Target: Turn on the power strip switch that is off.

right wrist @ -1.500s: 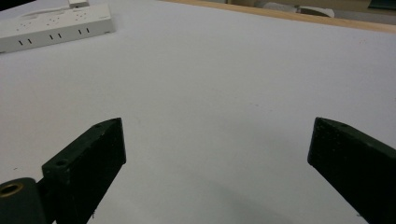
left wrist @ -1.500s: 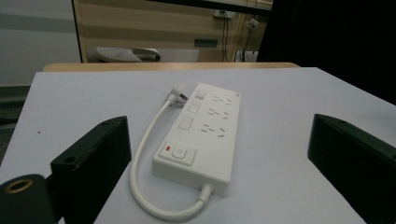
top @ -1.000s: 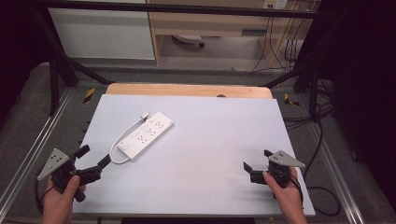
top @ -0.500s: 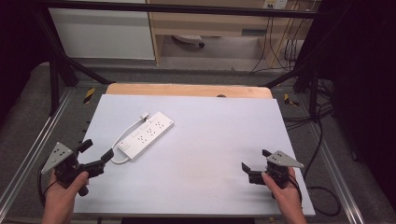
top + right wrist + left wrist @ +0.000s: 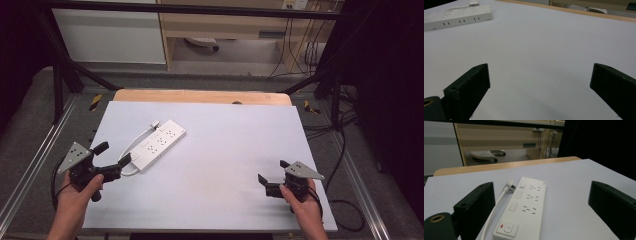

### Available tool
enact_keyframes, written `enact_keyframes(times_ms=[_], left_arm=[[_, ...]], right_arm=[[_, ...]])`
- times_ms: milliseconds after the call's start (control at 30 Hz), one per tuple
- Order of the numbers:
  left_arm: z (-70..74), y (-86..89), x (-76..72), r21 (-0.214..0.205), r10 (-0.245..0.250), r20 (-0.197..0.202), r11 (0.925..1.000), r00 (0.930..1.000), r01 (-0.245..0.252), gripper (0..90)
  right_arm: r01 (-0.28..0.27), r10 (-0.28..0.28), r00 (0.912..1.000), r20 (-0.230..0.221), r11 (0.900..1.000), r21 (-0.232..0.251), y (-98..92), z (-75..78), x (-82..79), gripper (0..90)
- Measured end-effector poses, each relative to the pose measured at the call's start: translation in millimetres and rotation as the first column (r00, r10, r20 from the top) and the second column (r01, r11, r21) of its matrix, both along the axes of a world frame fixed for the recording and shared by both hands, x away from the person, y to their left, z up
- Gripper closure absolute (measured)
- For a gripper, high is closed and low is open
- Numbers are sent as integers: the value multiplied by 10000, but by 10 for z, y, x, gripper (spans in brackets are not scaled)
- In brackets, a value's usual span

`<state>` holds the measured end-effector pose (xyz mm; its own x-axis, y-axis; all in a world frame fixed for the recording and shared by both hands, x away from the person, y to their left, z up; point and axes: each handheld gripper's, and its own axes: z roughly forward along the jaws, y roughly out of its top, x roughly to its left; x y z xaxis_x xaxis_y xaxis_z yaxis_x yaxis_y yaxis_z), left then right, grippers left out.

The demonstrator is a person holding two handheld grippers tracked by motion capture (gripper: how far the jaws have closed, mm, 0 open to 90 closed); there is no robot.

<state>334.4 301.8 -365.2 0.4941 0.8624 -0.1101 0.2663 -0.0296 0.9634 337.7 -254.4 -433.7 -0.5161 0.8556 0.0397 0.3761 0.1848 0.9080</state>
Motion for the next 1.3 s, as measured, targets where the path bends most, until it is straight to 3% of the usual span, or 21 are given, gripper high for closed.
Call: enact_keyframes(times_ms=[500,1300], left_arm=[[65,-110,161,49,-188,-140,9998,9997,189,71],[328,-350,450,402,-614,36,9973,9981,612,68]], right_arm=[[-71,71,10000,-22,10000,-42,16,0,-2,31],[-100,100,9999,-2,9999,39,23,11,-12,29]])
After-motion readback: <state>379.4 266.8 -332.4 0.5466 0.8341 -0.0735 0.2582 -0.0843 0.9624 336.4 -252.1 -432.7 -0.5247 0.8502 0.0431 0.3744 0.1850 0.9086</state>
